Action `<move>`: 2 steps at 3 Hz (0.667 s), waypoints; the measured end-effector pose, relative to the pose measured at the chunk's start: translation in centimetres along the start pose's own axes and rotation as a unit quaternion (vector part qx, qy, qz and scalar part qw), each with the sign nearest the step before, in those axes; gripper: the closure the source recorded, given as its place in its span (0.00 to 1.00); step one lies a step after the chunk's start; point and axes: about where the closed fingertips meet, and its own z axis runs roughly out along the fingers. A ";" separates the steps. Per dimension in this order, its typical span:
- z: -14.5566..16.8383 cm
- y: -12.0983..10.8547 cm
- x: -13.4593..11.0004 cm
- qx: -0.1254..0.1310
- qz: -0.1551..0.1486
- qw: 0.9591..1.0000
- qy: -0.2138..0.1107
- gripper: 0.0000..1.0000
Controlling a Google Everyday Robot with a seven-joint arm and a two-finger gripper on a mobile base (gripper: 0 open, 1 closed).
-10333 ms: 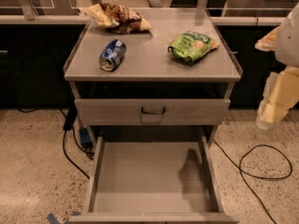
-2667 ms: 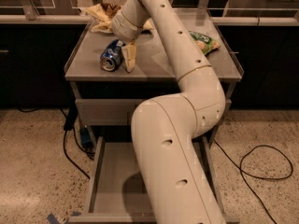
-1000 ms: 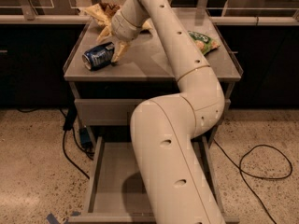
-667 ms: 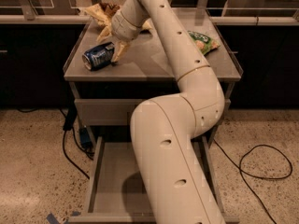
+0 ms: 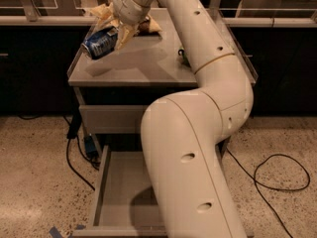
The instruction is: Place pepsi can into middle drawer
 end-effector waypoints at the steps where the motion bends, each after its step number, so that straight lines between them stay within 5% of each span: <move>1: -4.8 -0.7 -3.1 0.010 -0.013 1.000 0.016 1.00; 2: -10.5 -0.6 -6.4 0.041 -0.014 0.998 0.043 1.00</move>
Offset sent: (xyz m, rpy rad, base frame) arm -0.1764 -0.0472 0.0814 -0.0274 -0.1007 -0.0634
